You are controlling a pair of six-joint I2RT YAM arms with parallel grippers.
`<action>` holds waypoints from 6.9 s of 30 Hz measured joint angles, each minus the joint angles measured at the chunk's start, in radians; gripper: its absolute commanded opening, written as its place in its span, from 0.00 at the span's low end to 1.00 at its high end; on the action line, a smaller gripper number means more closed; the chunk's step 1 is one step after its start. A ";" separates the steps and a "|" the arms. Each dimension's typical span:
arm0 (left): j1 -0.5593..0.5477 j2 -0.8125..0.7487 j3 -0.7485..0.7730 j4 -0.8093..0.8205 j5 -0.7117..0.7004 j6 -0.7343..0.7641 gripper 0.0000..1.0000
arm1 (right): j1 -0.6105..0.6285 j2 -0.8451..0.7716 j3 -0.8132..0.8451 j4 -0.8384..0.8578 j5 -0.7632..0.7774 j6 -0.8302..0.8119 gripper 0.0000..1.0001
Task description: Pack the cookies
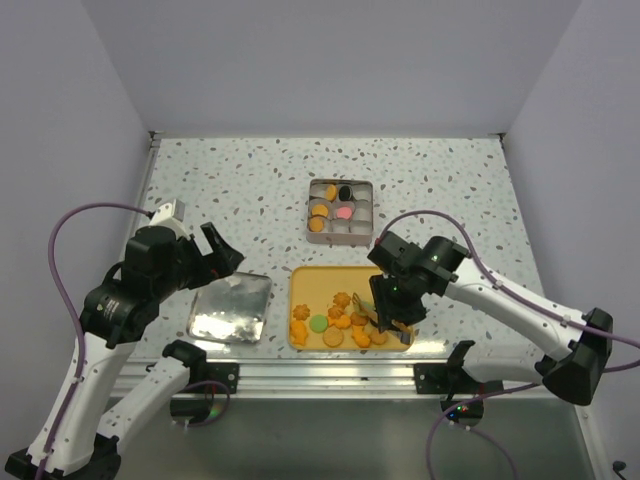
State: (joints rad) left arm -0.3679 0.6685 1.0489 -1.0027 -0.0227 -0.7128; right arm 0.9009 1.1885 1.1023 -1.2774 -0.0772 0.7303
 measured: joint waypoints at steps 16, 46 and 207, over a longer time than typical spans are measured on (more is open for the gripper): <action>0.000 0.013 0.000 0.000 0.000 0.030 1.00 | 0.108 0.084 0.061 -0.025 0.039 0.034 0.48; 0.000 0.045 0.057 -0.010 -0.053 0.071 1.00 | 0.104 0.272 0.515 -0.066 0.248 0.004 0.41; 0.000 0.058 -0.002 0.065 -0.108 0.001 1.00 | -0.094 0.184 0.350 -0.017 0.132 -0.272 0.50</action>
State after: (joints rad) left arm -0.3679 0.7265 1.0470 -0.9375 -0.1310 -0.7120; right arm 0.8070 1.3727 1.4525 -1.2942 0.0547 0.4587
